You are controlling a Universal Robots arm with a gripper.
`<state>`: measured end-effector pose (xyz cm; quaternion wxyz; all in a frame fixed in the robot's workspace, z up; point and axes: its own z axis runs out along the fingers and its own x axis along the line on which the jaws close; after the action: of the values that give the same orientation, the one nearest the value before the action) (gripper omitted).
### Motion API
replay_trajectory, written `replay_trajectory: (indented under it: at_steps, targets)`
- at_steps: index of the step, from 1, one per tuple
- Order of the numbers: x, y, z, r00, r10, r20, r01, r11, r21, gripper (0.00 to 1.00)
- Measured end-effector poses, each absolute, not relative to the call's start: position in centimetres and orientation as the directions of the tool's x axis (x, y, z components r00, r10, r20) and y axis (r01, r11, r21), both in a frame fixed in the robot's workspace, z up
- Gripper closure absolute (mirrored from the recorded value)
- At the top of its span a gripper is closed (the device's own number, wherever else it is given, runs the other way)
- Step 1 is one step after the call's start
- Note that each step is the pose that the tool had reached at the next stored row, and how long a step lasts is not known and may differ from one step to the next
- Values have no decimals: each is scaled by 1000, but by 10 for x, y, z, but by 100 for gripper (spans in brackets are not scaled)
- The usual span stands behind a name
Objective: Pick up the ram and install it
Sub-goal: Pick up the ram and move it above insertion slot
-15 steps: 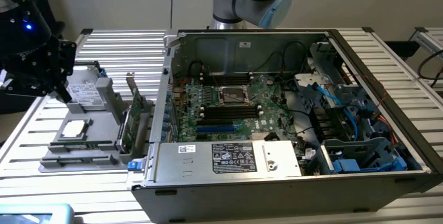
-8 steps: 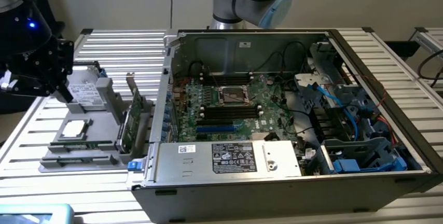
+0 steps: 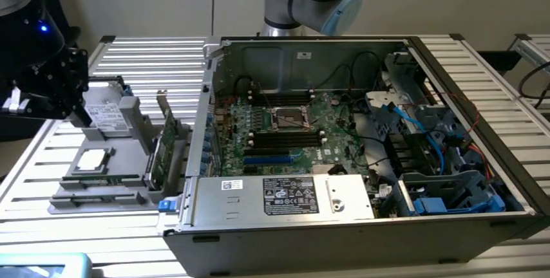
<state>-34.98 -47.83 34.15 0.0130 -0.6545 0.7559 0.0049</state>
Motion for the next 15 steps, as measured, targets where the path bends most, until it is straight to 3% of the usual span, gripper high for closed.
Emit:
replay_trajectory:
  at_steps: [6,15]
  targets:
    - [-350,-478,341,-37,-999,-26,-999,37,-12,89]
    - [-350,-478,341,-32,-999,-27,-999,32,-12,89]
